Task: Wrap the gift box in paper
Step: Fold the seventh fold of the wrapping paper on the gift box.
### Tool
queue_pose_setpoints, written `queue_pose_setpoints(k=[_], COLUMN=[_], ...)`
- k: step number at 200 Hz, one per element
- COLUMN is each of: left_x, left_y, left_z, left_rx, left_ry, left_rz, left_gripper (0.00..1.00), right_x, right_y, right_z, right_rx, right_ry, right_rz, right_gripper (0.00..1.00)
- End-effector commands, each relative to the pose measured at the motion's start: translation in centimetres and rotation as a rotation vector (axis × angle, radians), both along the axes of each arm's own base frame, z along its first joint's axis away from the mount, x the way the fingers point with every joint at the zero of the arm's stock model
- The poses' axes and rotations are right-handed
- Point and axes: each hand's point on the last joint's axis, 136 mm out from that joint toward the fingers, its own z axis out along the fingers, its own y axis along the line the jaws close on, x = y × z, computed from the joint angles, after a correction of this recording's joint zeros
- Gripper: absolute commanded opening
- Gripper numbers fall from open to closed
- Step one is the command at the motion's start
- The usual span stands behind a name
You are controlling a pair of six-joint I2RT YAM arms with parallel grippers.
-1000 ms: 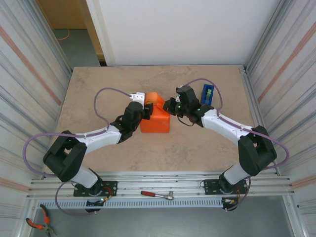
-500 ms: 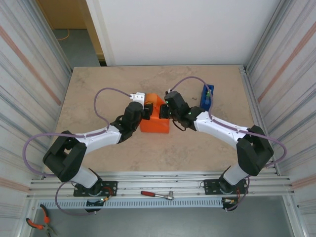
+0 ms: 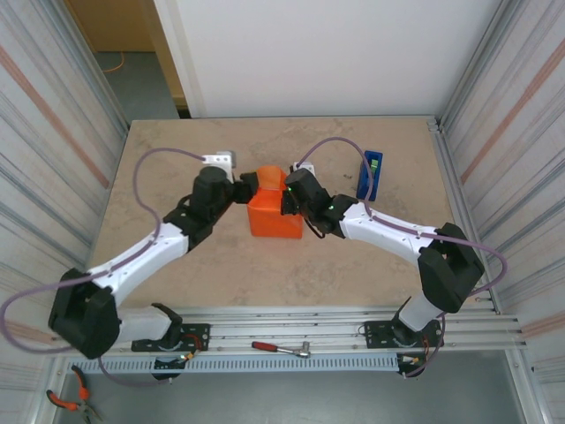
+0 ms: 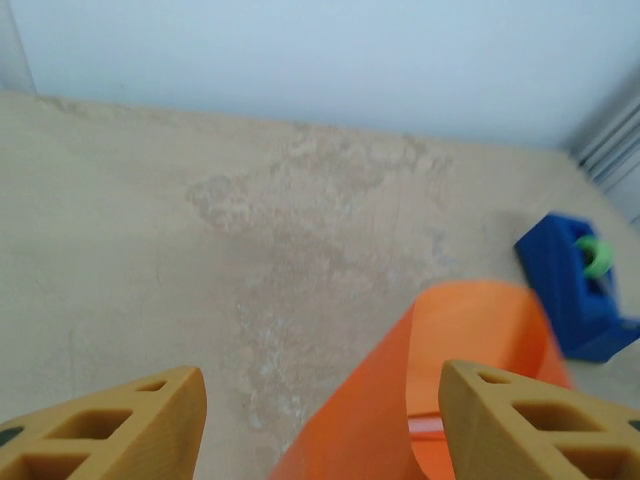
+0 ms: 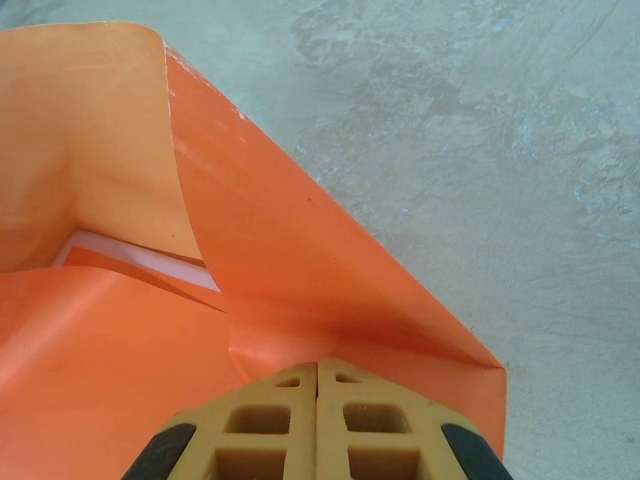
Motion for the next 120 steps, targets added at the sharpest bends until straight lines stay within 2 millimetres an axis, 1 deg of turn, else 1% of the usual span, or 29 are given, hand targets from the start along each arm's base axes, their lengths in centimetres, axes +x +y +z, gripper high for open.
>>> queue_pose_setpoints(k=[1, 18, 29, 34, 49, 74, 95, 120], left_x=[-1.4, -1.6, -1.9, -2.1, -2.7, -3.5, -4.1, -3.9], left_y=[1.1, 2.5, 2.8, 2.7, 2.3, 1.1, -0.1, -1.2], left_z=[2.1, 2.0, 1.8, 1.8, 1.1, -0.2, -1.1, -2.0], left_rx=[-0.096, -0.142, -0.160, -0.168, -0.169, -0.157, -0.107, -0.066], left_ry=[0.012, 0.028, 0.016, 0.005, -0.005, -0.040, -0.064, -0.064], left_rz=[-0.026, -0.018, -0.029, -0.046, -0.082, -0.162, -0.207, -0.227], left_gripper=[0.65, 0.64, 0.65, 0.65, 0.65, 0.66, 0.66, 0.65], right_x=[-4.9, -5.1, -5.1, -5.2, -5.3, -5.5, -5.6, -5.6], right_y=[-2.1, -2.2, -2.2, -2.2, -2.2, -2.4, -2.6, -2.6], right_z=[-9.3, -9.6, -9.7, -9.7, -9.9, -10.0, -10.2, -10.2], right_rx=[-0.192, -0.187, -0.185, -0.184, -0.183, -0.184, -0.188, -0.194], right_ry=[0.283, 0.293, 0.298, 0.301, 0.306, 0.312, 0.316, 0.320], right_rz=[0.046, 0.039, 0.038, 0.037, 0.036, 0.034, 0.031, 0.032], right_gripper=[0.00, 0.00, 0.00, 0.00, 0.00, 0.00, 0.00, 0.00])
